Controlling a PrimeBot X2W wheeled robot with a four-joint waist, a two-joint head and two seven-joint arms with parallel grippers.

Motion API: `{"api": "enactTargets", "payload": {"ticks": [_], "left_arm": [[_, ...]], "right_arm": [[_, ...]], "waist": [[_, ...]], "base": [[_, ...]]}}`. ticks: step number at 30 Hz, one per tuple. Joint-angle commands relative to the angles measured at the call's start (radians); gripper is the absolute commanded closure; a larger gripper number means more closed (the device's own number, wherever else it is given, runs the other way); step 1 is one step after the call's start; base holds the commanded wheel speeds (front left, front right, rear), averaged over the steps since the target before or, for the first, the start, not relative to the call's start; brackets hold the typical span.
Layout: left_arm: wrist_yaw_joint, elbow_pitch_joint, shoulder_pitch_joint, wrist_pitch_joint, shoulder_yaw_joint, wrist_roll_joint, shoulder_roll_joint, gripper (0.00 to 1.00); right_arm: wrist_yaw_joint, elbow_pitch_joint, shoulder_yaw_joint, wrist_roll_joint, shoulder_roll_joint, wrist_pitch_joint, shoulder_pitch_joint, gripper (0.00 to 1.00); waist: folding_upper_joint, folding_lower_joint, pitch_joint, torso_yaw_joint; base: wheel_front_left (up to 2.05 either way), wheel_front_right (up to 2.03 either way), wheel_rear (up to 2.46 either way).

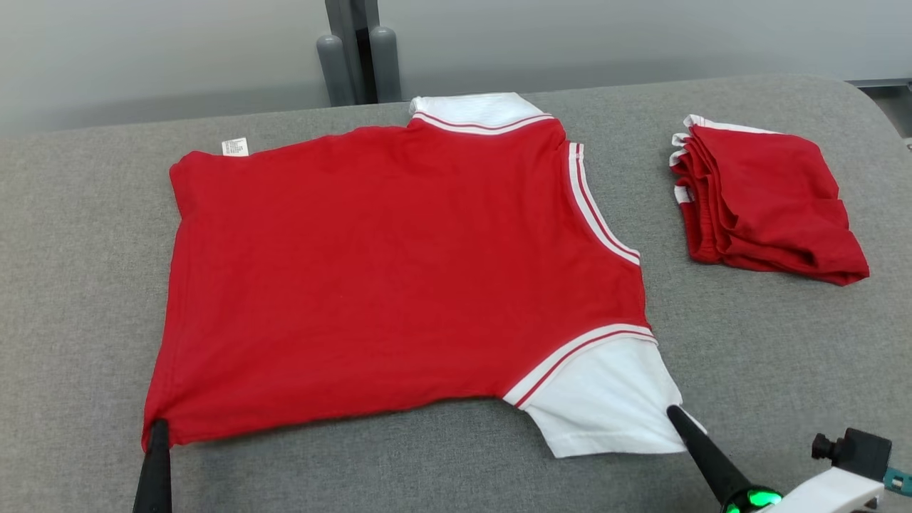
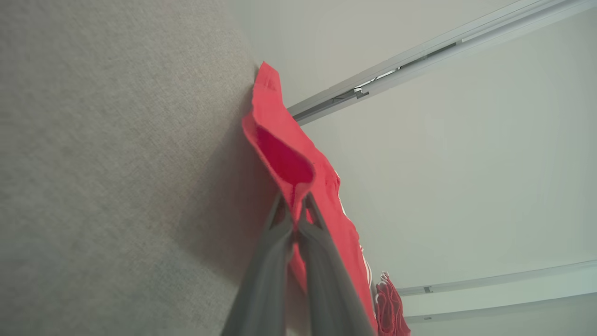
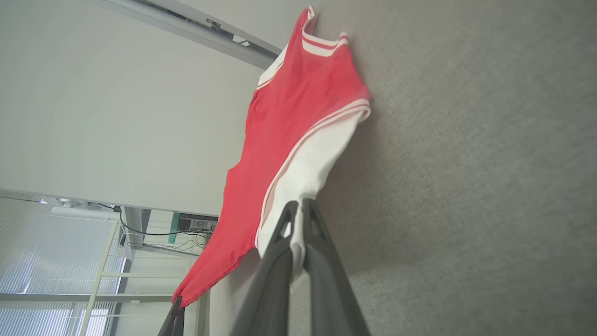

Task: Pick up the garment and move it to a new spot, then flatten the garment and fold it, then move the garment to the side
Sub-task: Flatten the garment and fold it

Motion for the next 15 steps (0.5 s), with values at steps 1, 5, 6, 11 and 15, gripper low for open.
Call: {"api": "enactTargets", "payload": {"ticks": [1, 5, 6, 11, 15], "left_arm": [[-0.005, -0.008, 0.015, 0.001, 0.001, 0.009, 0.006, 1.0], [-0.012, -0.037, 0.074, 0.001, 0.001, -0.005, 0.001, 1.0], [-0.011, -0.044, 0.089, 0.003, 0.001, -0.009, 0.001, 1.0], [-0.015, -0.074, 0.146, 0.002, 0.002, -0.017, -0.004, 1.0], [-0.008, -0.089, 0.167, 0.004, -0.007, -0.02, -0.011, 1.0]], "right_arm": [[0.0, -0.008, -0.013, -0.011, 0.006, 0.014, 0.018, 1.0], [0.0, -0.035, -0.061, -0.05, 0.047, 0.08, 0.084, 1.0], [0.0, -0.044, -0.076, -0.06, 0.056, 0.095, 0.097, 1.0], [0.0, -0.088, -0.131, -0.105, 0.094, 0.168, 0.14, 1.0], [0.0, -0.118, -0.152, -0.123, 0.111, 0.214, 0.152, 1.0]], "waist": [[0.0, 0.0, -0.004, -0.002], [0.0, 0.0, -0.01, -0.006], [0.0, 0.0, -0.01, -0.007], [0.0, 0.0, -0.01, -0.014], [0.0, 0.0, -0.008, -0.013]], "base": [[0.0, 0.0, 0.0], [0.0, 0.0, 0.0], [0.0, 0.0, 0.0], [0.0, 0.0, 0.0], [0.0, 0.0, 0.0]]}}
